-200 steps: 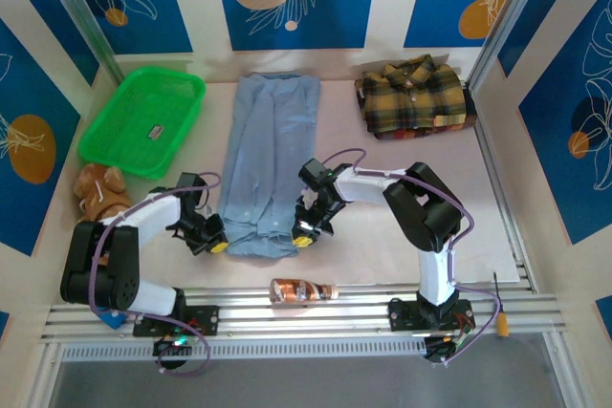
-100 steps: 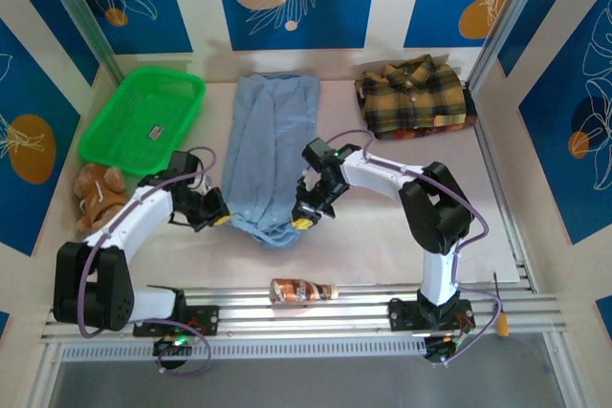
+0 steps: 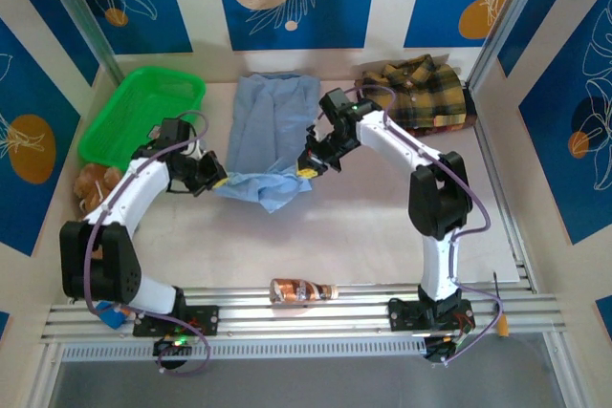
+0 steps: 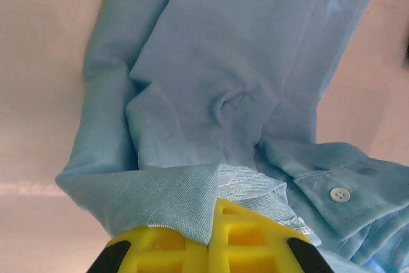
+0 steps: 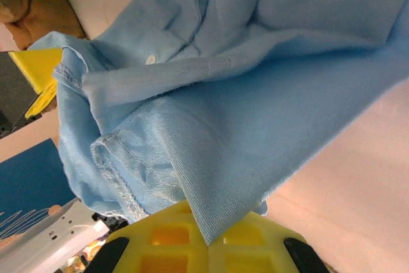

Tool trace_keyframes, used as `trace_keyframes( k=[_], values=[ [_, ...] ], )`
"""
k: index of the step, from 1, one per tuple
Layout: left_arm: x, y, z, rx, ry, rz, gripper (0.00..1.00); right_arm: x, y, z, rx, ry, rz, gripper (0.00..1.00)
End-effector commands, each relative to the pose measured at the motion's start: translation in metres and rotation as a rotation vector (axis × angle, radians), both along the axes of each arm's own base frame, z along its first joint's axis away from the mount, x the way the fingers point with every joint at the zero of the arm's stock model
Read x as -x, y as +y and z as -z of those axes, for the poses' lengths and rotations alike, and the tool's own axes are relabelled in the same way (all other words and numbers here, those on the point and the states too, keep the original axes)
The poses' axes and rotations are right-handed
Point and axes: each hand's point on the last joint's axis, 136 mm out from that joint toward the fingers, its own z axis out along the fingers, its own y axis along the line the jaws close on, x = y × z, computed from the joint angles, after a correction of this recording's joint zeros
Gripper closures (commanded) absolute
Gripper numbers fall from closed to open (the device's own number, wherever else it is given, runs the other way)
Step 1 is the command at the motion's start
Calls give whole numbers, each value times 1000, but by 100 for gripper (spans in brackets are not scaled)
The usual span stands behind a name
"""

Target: Fold and stack the long sleeve shirts

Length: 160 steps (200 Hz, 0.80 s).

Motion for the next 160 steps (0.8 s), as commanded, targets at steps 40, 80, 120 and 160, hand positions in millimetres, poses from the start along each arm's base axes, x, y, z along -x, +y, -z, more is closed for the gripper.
trace_keyframes(
  k=[40, 80, 120, 160],
  values=[
    [-65, 4, -24, 0, -119, -19, 100, -55, -11, -8, -40, -7, 25, 100],
    [-98, 3, -24, 6, -136, -34, 100, -96, -23, -9, -79, -14, 78, 100],
    [-126, -5, -14, 20, -136, -26, 100, -121, -31, 3, -116, 12, 119, 100],
    [-150, -27, 1, 33, -127, 8, 100, -137, -39, 25, -139, 48, 157, 100]
  ],
)
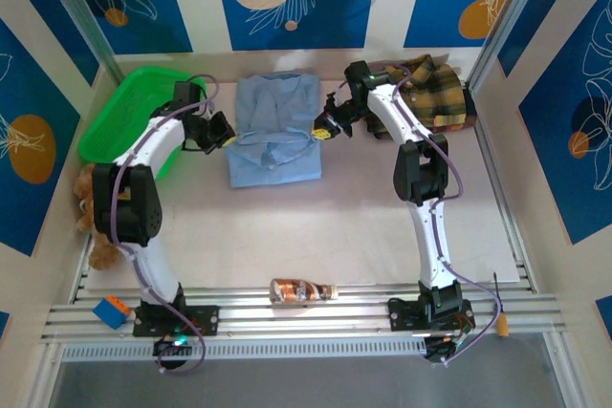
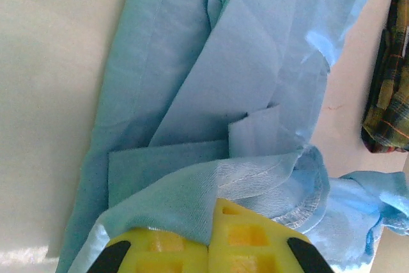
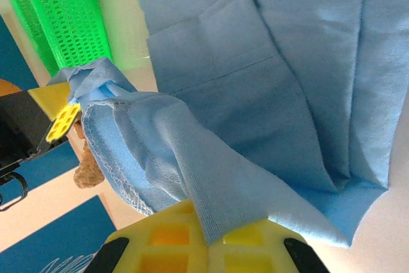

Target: Fold and stack the long sleeve shirts

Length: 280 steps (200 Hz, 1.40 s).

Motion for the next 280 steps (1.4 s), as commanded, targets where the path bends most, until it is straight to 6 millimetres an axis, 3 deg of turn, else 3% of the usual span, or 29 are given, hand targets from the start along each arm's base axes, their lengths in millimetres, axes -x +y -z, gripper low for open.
trace_keyframes(
  k=[1, 65, 79, 88, 101, 115, 144, 159, 162, 169, 195, 211, 226, 243, 259, 280],
  values=[
    [-19, -14, -1, 19, -26, 15, 100, -5, 0, 4, -51, 41, 12, 100],
    [-58, -21, 35, 48, 22, -16, 100, -45, 0, 43, -132, 103, 94, 100],
    [-70, -26, 34, 75, 11, -25, 98, -59, 0, 45, -156, 98, 126, 96],
    [-78, -30, 30, 100, -3, -30, 93, -69, 0, 43, -175, 92, 149, 86],
    [-89, -36, 20, 135, -26, -40, 76, -82, -1, 37, -209, 82, 180, 68],
    [-99, -40, 3, 161, -55, -50, 62, -94, 0, 17, -252, 49, 197, 52],
    [-105, -23, -42, 174, -116, -105, 43, -96, -4, -35, -258, -68, 190, 41],
    [-98, -3, -69, 160, -154, -148, 34, -85, -13, -61, -220, -133, 178, 37],
    [-96, 1, -74, 153, -161, -156, 27, -82, -15, -65, -208, -143, 178, 37],
    [-89, 9, -84, 136, -177, -167, 22, -74, -19, -72, -182, -159, 174, 35],
    [-56, 16, -104, 73, -202, -133, 17, -38, -34, -79, -88, -183, 163, 33],
    [-28, 5, -93, 27, -170, -70, 18, -11, -32, -71, -45, -166, 133, 36],
    [0, -12, -71, -17, -124, -5, 20, 17, -21, -56, -27, -123, 85, 47],
    [28, -34, -43, -28, -90, 43, 37, 38, -2, -32, -25, -70, 42, 66],
    [42, -54, -22, 21, -69, 42, 54, 45, 20, -13, -50, -27, 10, 79],
    [48, -74, -4, 22, -52, 63, 62, 34, 45, 13, -57, 6, -17, 84]
  ],
)
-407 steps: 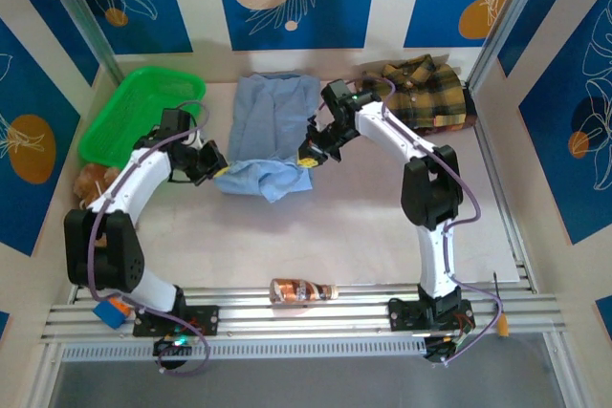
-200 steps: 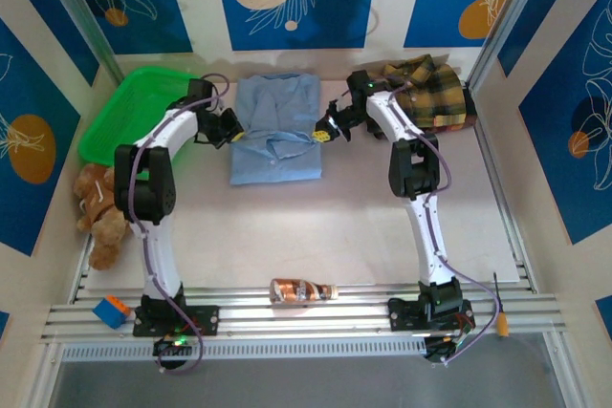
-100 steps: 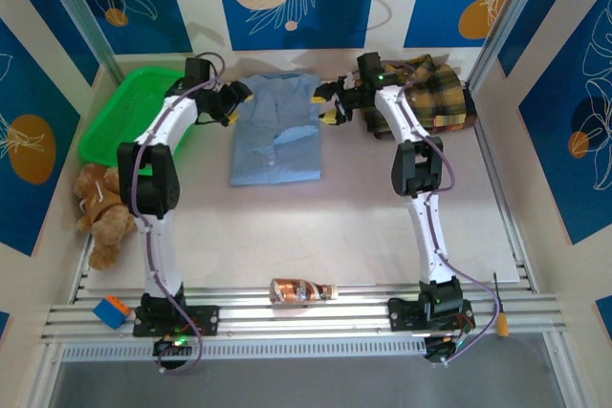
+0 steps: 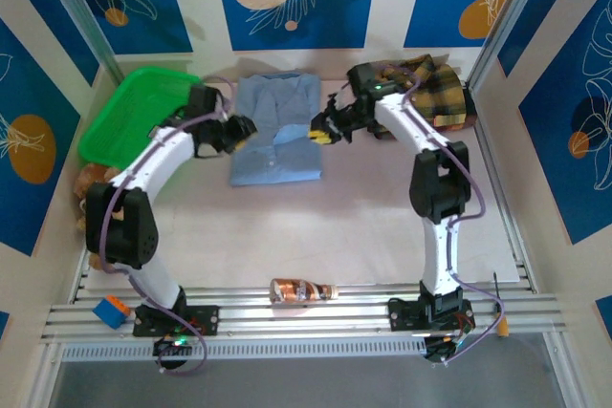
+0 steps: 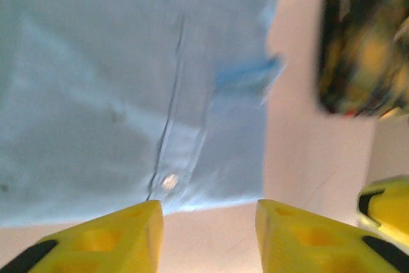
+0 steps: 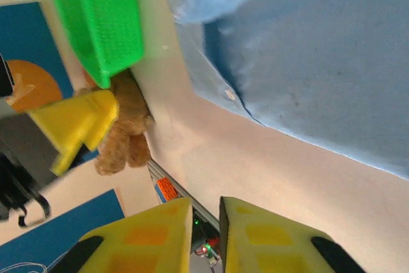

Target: Fold and stack the long sleeve shirts

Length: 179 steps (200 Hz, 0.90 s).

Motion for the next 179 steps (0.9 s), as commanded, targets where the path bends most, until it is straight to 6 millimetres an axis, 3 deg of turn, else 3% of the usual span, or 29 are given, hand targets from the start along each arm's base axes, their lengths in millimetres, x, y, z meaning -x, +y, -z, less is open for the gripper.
trace_keyframes(
  k=[1, 41, 68, 100, 122, 160, 179],
  values=[
    [-1, -15, 18, 2, -5, -3, 62, -6, 26, 39, -11, 59, -37, 84],
    [-2, -34, 38, -15, 15, 25, 65, -64, 59, 64, -71, 44, 3, 86],
    [4, -40, 48, -30, 34, 39, 65, -109, 58, 78, -123, 39, 107, 84],
    [14, -52, 62, -65, 70, 71, 65, -147, 49, 88, -210, 57, 212, 72],
    [17, -55, 67, -58, 109, 38, 63, -151, 49, 85, -239, 77, 210, 69],
    [-3, -73, 55, 32, 85, -10, 62, -138, 42, 36, -207, -21, 167, 59],
    [-7, -77, 70, 21, 134, -9, 63, -126, 32, 20, -164, -58, 154, 57]
  ],
)
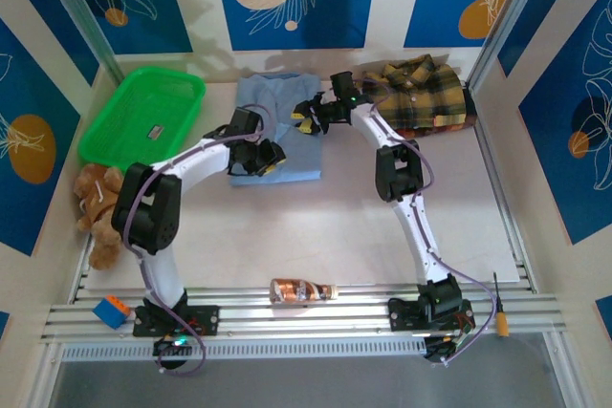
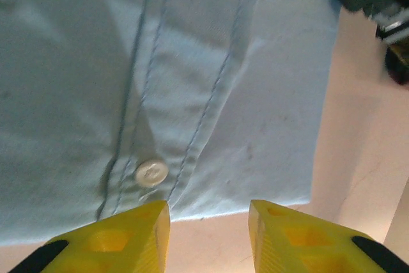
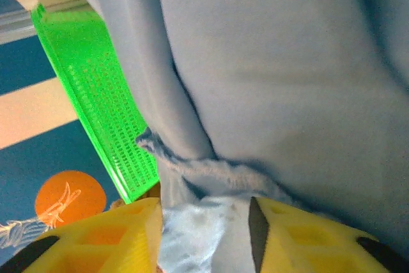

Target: Fold and stack the long sleeve shirts

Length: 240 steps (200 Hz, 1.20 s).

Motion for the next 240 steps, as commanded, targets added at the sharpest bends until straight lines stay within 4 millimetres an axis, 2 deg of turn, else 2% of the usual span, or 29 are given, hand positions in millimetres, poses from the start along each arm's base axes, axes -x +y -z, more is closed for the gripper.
trace_keyframes(
  k=[1, 26, 46, 91, 106, 119, 145, 158, 171, 188, 198, 218, 240],
  values=[
    [-12, -12, 8, 23, 35, -20, 63, 20, -4, -67, 14, -102, -47, 57],
    [-7, -8, 34, -11, 97, -31, 65, 38, -16, -63, 59, -76, -66, 57],
    [-4, -5, 50, -36, 124, -26, 65, 49, -16, -51, 77, -50, -83, 61],
    [0, 0, 72, -98, 150, 24, 65, 70, -12, -2, 172, 47, -118, 66],
    [3, 5, 67, -102, 146, 28, 62, 78, -9, 13, 203, 67, -137, 67],
    [2, 7, 52, -69, 117, 19, 56, 84, -10, 25, 242, 83, -147, 67],
    [2, 10, -8, -25, 24, 17, 32, 99, -13, 46, 297, 132, -157, 68],
    [11, 17, -29, -15, 9, 6, 27, 108, -15, 54, 324, 157, -159, 68],
    [24, 25, -38, -9, 14, -8, 25, 118, -16, 61, 341, 189, -156, 68],
    [44, 41, -36, -29, 42, -36, 25, 133, -17, 62, 354, 232, -144, 69],
    [59, 53, -27, -55, 65, -61, 24, 144, -16, 61, 363, 256, -130, 69],
    [87, 74, 1, -58, 126, -139, 23, 174, -16, 64, 387, 328, -82, 68],
    [100, 94, 23, -81, 135, -207, 22, 212, -16, 70, 407, 419, 5, 68]
  ],
)
